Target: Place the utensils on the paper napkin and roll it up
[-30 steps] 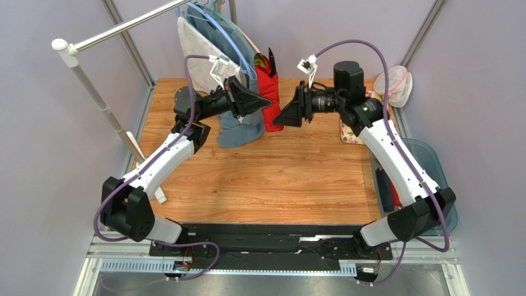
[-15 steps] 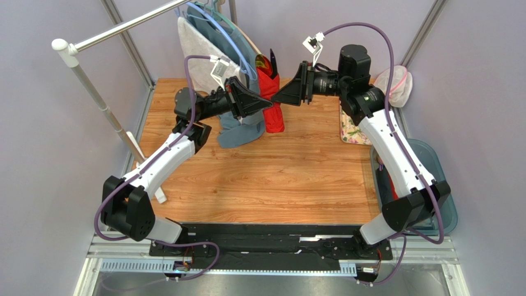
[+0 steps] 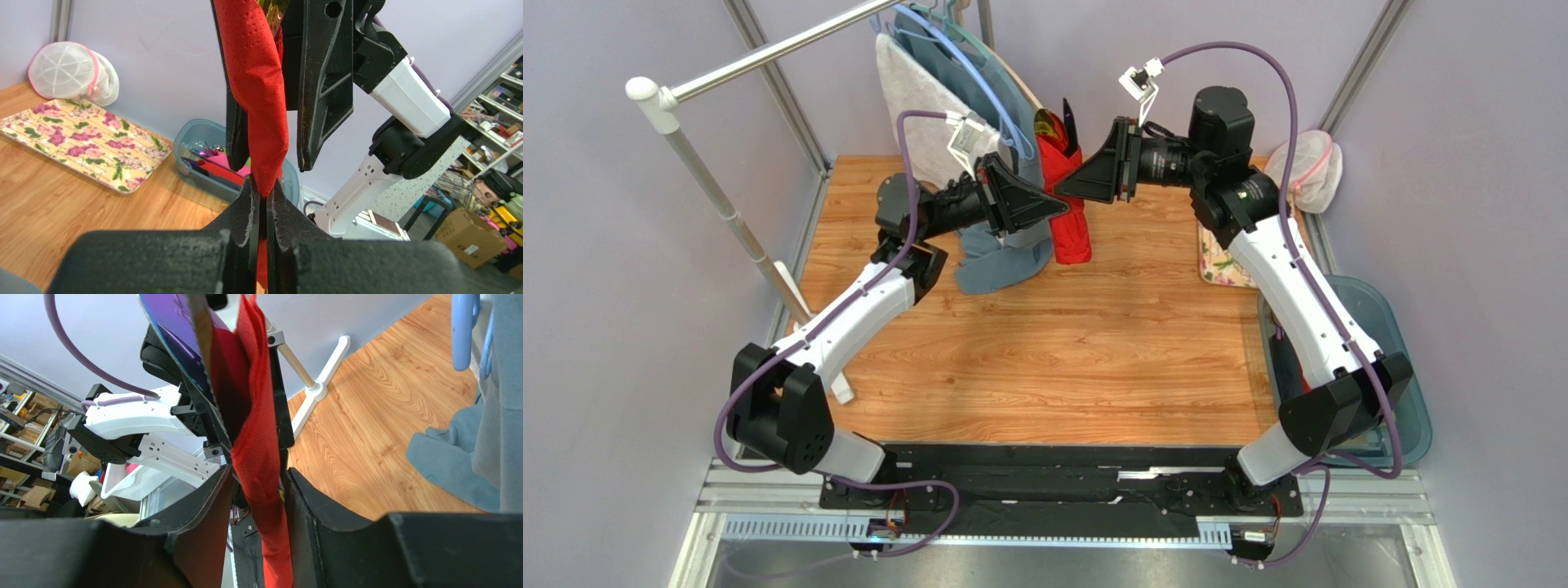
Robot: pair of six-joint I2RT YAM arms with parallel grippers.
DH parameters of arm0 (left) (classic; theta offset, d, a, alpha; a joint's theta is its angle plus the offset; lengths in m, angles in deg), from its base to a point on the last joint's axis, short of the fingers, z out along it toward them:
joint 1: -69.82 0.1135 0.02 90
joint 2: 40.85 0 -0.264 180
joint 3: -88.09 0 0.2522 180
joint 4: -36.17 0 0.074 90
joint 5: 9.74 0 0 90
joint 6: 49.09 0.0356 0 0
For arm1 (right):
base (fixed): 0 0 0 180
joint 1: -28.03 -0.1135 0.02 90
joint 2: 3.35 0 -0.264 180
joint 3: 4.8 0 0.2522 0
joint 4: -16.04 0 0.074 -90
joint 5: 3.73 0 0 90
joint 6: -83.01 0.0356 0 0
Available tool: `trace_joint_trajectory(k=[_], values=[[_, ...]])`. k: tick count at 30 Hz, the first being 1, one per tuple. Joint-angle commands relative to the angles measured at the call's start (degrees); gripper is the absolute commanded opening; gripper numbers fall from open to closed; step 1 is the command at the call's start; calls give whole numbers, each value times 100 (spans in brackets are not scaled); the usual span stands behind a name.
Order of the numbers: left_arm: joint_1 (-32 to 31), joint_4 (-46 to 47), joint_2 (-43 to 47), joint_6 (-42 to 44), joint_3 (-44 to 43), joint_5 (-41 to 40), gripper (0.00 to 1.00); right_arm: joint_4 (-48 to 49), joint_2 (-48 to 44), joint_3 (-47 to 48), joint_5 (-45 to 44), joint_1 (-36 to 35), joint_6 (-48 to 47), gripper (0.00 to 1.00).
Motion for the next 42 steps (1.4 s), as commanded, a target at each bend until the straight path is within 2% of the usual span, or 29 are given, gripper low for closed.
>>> trace_joint_trajectory(k=[1,4,5,7,9,10,11,13,16,17,22,25,26,29,37,38,41,42], values=[[-30,433,-5,-38,-326,-55,0,320,-2,1,48,-36,110,36],[-30,451,-14,-47,-353,-37,0,320,15,-16,65,-44,93,23],[-30,459,-5,-47,-353,-37,0,311,33,-8,66,-44,84,16],[-30,451,-14,-47,-353,-37,0,311,33,-16,83,-44,84,10],[-30,451,-5,-47,-335,-55,0,293,50,-34,92,-44,127,11],[-30,442,12,-47,-326,-55,0,302,59,-43,118,-53,128,15],[-30,442,21,-38,-300,-72,0,293,42,-60,118,-71,145,27],[-30,451,39,-47,-274,-90,0,285,24,-148,127,-106,110,31],[-30,442,65,-38,-247,-116,0,337,-2,-210,188,-150,93,14],[-30,451,65,-38,-238,-116,0,355,-11,-218,206,-150,84,0],[-30,372,117,5,-230,-151,0,355,-29,-227,259,-88,-22,0],[-21,328,170,67,-151,-125,14,276,-90,-289,320,17,-109,0],[5,310,197,85,-81,-90,23,250,-108,-324,338,52,-136,0],[58,161,276,164,25,-55,37,74,-204,-385,382,210,-302,0],[164,-551,548,866,227,103,53,-1015,-538,-719,584,745,-1189,0],[164,-630,566,954,236,121,59,-1190,-608,-754,602,816,-1521,0],[155,-972,592,1332,201,270,70,-2209,-679,-834,663,1247,-2225,0],[155,-1208,592,1559,192,323,71,-2873,-714,-834,585,1509,-2837,0]])
